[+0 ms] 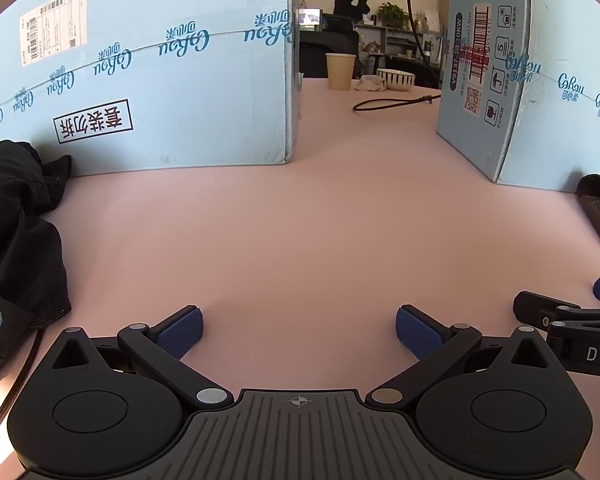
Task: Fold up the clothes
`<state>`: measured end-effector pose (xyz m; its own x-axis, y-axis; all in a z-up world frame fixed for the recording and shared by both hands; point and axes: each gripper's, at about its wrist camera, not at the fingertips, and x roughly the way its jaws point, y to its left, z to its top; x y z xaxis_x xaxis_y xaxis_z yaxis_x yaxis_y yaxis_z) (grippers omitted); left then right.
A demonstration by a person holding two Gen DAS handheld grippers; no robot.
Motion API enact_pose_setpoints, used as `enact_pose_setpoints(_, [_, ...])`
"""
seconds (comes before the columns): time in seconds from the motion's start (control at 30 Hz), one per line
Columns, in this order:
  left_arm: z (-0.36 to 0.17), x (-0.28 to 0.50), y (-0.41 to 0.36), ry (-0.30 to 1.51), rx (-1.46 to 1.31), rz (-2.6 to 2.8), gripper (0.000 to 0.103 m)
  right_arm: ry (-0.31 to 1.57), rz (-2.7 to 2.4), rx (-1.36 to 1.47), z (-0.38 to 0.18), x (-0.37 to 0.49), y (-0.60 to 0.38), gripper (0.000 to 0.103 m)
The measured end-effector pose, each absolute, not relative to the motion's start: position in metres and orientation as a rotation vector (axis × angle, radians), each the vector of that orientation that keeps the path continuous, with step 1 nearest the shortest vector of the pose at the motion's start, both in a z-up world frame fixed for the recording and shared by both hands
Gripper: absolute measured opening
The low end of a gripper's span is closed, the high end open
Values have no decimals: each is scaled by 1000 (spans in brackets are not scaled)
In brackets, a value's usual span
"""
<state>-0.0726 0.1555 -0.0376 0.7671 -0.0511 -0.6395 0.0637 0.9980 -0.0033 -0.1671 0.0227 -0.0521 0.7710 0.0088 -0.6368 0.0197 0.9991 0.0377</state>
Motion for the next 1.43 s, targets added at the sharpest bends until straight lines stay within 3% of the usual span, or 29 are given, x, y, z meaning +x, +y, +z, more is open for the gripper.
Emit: enact_pose_setpoints(1.43, [-37,-73,156,694,21,-62,103,690,-11,41,-52,-167,27,103])
